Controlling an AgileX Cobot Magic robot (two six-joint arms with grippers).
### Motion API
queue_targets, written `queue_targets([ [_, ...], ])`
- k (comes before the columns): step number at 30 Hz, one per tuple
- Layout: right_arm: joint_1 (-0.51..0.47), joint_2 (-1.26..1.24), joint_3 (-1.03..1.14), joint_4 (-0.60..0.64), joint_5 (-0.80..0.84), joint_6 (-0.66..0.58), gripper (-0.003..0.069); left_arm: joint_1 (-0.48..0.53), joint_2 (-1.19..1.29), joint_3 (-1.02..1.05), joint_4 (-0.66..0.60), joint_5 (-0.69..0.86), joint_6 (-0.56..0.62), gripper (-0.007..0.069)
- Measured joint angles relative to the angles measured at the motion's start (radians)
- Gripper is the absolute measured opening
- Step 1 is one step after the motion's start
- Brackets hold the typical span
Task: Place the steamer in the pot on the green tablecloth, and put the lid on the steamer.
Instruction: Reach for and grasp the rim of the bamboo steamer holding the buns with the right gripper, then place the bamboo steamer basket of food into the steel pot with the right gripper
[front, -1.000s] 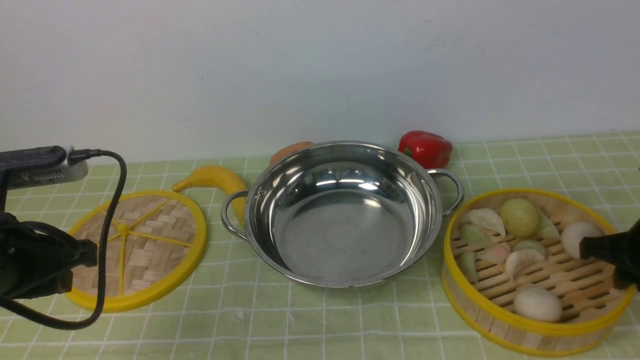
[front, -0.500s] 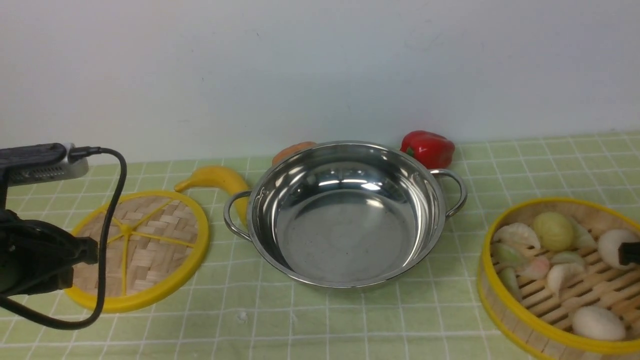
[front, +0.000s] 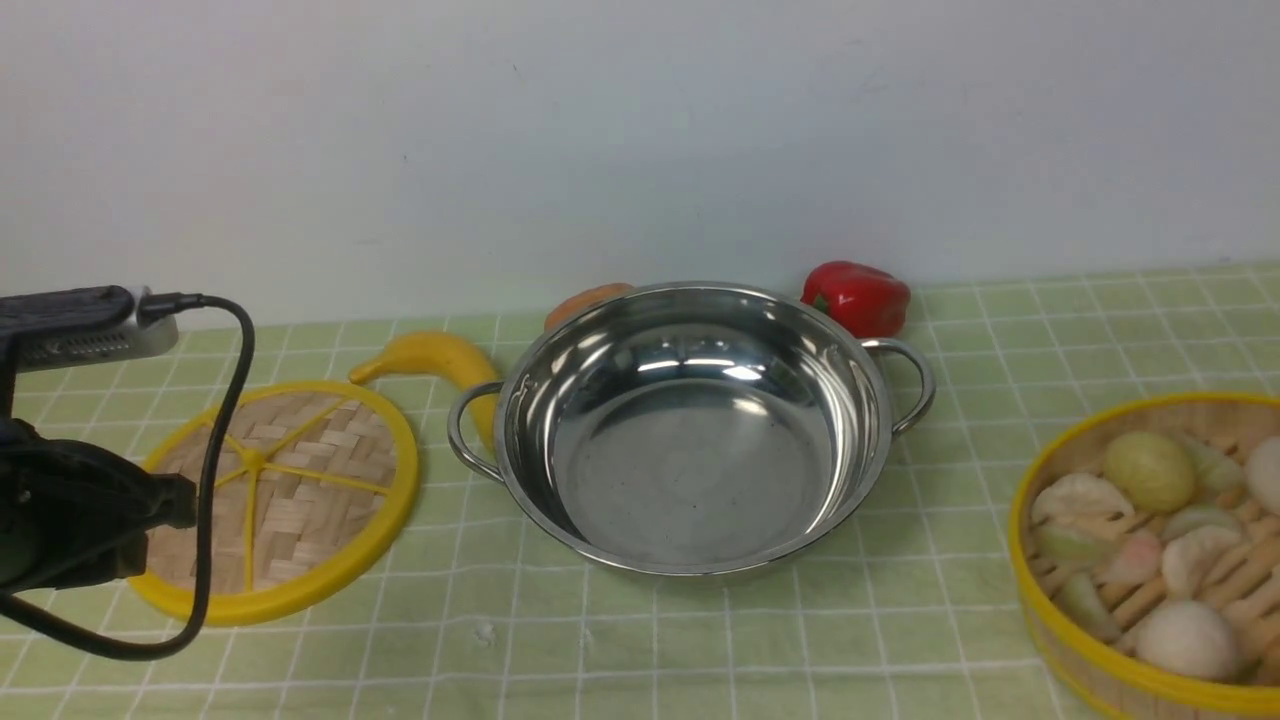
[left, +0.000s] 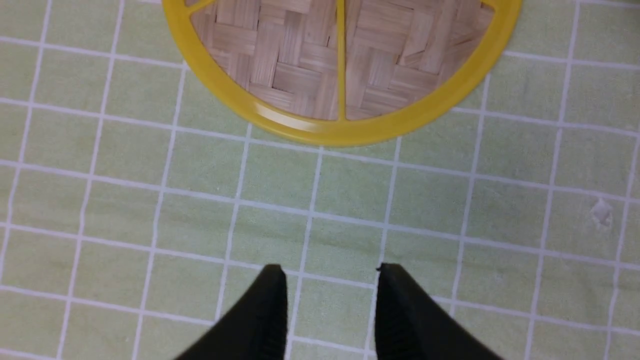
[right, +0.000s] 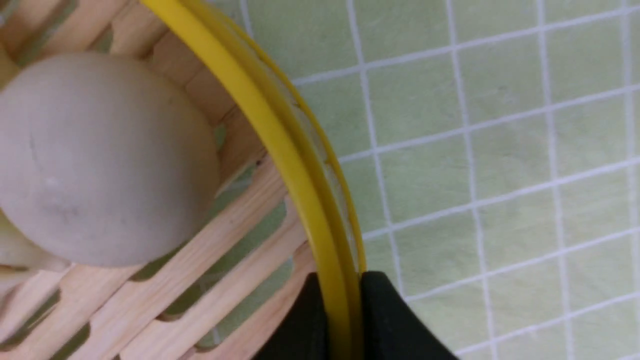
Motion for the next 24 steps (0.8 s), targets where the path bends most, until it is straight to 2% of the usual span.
queue_targets([
  [10,0.0,-0.011,-0.24,0.08,0.146,-0.123,0.0077,0.0,0.0,0.0,0.003,0.0,0.0,0.0243],
  [13,0.0,-0.011,-0.337,0.155,0.173,-0.167,0.0077,0.0,0.0,0.0,0.003,0.0,0.001,0.0243],
  [16,0.007,0.005,-0.436,0.289,0.174,-0.208,0.0077,0.0,0.0,0.0,0.003,0.0,0.003,0.0243],
  [19,0.049,0.047,-0.501,0.39,0.17,-0.222,0.0077,0.0,0.0,0.0,0.003,0.0,0.003,0.0243],
  [20,0.108,0.103,-0.55,0.427,0.166,-0.222,0.0077,0.0,0.0,0.0,0.003,0.0,0.004,0.0243],
  [21,0.114,0.103,-0.555,0.427,0.166,-0.222,0.0077,0.0,0.0,0.0,0.003,0.0,0.004,0.0243],
  [24,0.222,0.211,-0.632,0.443,0.166,-0.198,0.0077,0.0,0.0,0.0,0.003,0.0,0.008,0.0243],
])
